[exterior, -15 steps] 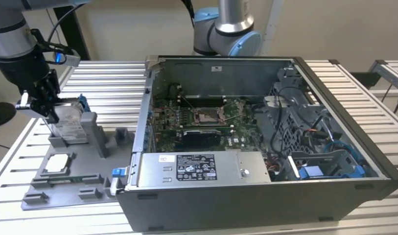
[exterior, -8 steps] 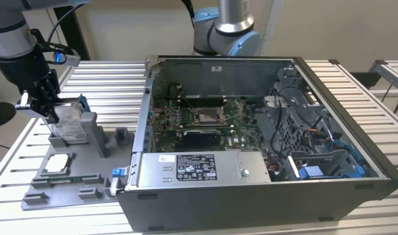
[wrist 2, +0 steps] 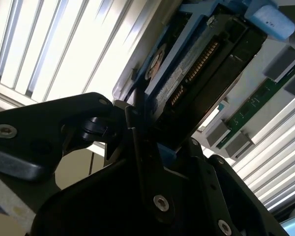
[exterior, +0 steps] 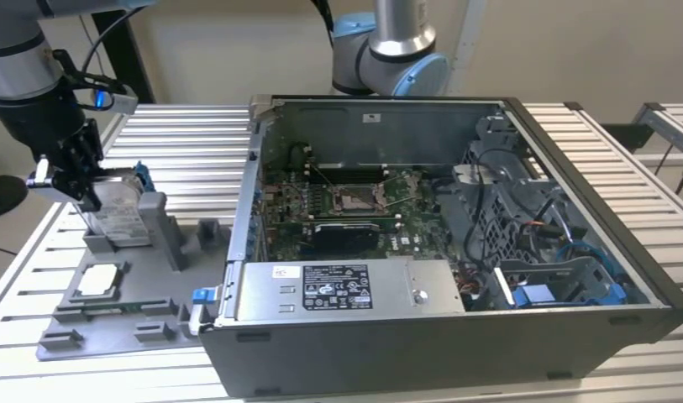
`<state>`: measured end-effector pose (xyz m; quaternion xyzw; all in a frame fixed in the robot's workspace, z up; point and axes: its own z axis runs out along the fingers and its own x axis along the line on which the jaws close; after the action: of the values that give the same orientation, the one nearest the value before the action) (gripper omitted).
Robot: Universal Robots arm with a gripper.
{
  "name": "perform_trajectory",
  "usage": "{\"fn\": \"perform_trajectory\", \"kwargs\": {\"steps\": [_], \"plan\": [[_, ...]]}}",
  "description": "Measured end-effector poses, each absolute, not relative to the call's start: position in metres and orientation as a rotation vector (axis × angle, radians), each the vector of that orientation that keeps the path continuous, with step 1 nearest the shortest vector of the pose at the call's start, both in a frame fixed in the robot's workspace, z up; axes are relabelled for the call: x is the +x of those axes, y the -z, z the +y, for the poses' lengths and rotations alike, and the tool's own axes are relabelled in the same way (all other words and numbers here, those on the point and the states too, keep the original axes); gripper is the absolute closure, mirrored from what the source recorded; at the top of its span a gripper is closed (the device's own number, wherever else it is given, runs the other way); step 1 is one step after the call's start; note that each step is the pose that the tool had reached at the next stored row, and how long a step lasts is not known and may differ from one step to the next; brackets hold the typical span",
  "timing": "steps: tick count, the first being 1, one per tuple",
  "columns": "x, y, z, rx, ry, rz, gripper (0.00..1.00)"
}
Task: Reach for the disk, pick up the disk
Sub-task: 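Pick up the disk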
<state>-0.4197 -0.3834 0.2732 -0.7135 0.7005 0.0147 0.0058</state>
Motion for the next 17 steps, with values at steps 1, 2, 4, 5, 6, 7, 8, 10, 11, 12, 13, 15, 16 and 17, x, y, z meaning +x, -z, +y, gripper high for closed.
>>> {"fn": "perform_trajectory", "kwargs": {"steps": [1, 2, 4, 5, 6, 7, 8, 10, 11, 12, 13, 15, 16, 17], "plan": [[-0.42, -0.273, -0.383, -2.233, -0.046, 2.192, 1.0], [-0.42, -0.273, -0.383, -2.233, -0.046, 2.192, 1.0], [-0.42, -0.273, -0.383, -2.233, -0.046, 2.192, 1.0], [-0.42, -0.273, -0.383, -2.233, -0.046, 2.192, 1.0], [-0.42, -0.274, -0.383, -2.233, -0.046, 2.192, 1.0], [-0.42, -0.274, -0.383, -2.233, -0.046, 2.192, 1.0], [-0.42, -0.275, -0.383, -2.233, -0.046, 2.192, 1.0], [-0.42, -0.277, -0.383, -2.233, -0.046, 2.192, 1.0], [-0.42, -0.278, -0.383, -2.233, -0.046, 2.192, 1.0], [-0.42, -0.279, -0.383, -2.233, -0.046, 2.192, 1.0], [-0.42, -0.28, -0.383, -2.233, -0.046, 2.192, 1.0], [-0.42, -0.282, -0.383, -2.233, -0.046, 2.192, 1.0], [-0.42, -0.283, -0.383, -2.233, -0.045, 2.192, 1.0], [-0.42, -0.284, -0.383, -2.233, -0.045, 2.192, 1.0]]}}
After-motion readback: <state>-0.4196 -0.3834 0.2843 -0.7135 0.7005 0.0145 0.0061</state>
